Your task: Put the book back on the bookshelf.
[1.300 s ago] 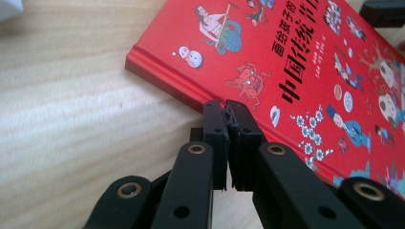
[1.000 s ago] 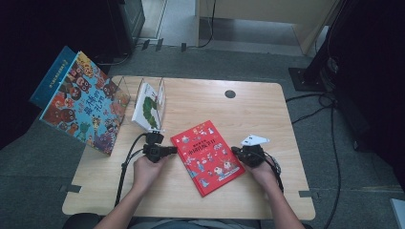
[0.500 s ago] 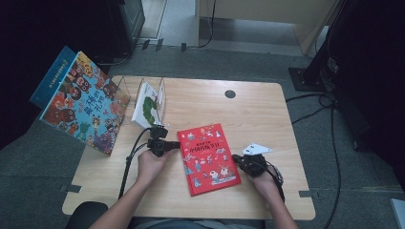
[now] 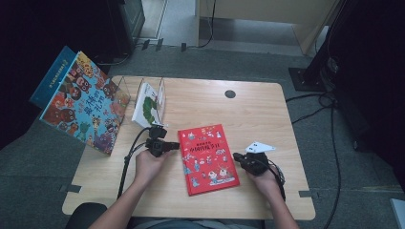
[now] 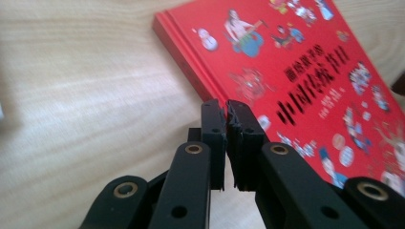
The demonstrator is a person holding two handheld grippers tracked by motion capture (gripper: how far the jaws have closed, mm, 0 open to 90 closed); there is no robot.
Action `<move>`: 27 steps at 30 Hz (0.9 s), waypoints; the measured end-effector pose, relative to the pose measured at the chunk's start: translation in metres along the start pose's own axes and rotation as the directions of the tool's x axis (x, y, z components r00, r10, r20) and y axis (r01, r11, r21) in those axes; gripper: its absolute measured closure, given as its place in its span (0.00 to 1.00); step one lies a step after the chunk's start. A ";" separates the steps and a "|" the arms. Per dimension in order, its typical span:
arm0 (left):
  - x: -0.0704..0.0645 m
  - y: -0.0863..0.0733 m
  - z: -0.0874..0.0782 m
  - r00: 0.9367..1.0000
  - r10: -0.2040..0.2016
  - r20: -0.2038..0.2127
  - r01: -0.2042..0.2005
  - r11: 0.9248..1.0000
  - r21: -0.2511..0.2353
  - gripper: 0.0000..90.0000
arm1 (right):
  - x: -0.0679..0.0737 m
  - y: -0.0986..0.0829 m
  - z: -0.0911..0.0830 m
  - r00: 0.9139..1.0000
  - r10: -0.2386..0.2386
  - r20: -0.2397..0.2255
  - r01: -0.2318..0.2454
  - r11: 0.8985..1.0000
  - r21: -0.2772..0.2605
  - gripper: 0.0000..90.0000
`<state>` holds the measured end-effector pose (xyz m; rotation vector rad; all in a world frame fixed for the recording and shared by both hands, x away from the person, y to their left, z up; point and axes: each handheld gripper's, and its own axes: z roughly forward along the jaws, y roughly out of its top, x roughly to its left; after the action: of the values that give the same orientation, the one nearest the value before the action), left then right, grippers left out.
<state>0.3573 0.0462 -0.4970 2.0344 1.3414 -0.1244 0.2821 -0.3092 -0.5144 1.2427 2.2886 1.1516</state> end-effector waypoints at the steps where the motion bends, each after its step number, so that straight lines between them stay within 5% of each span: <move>1: -0.002 -0.002 -0.001 1.000 0.001 0.003 -0.001 1.000 0.005 0.96 | -0.001 0.001 -0.001 1.000 0.002 0.001 -0.002 1.000 -0.005 0.96; 10: -0.012 -0.020 -0.001 1.000 0.010 0.019 -0.010 0.999 0.034 0.95 | 0.001 0.010 0.006 0.998 0.046 -0.032 -0.045 0.999 0.011 0.84; 16: -0.013 -0.022 0.006 1.000 0.000 0.021 -0.001 1.000 0.029 0.95 | -0.003 0.016 0.015 0.991 0.125 -0.055 -0.122 0.991 0.056 0.74; 24: -0.015 -0.016 0.010 1.000 0.014 0.023 -0.014 1.000 0.026 0.98 | -0.011 0.022 0.019 0.960 0.273 -0.067 -0.263 0.956 0.131 0.70; 27: -0.015 -0.019 0.006 0.999 0.014 0.043 -0.017 0.998 0.060 0.96 | -0.014 0.023 0.019 0.944 0.322 -0.076 -0.306 0.937 0.166 0.70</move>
<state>0.3360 0.0356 -0.5049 2.0807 1.3099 -0.2022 0.3144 -0.3037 -0.5104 1.6957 2.3474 1.1830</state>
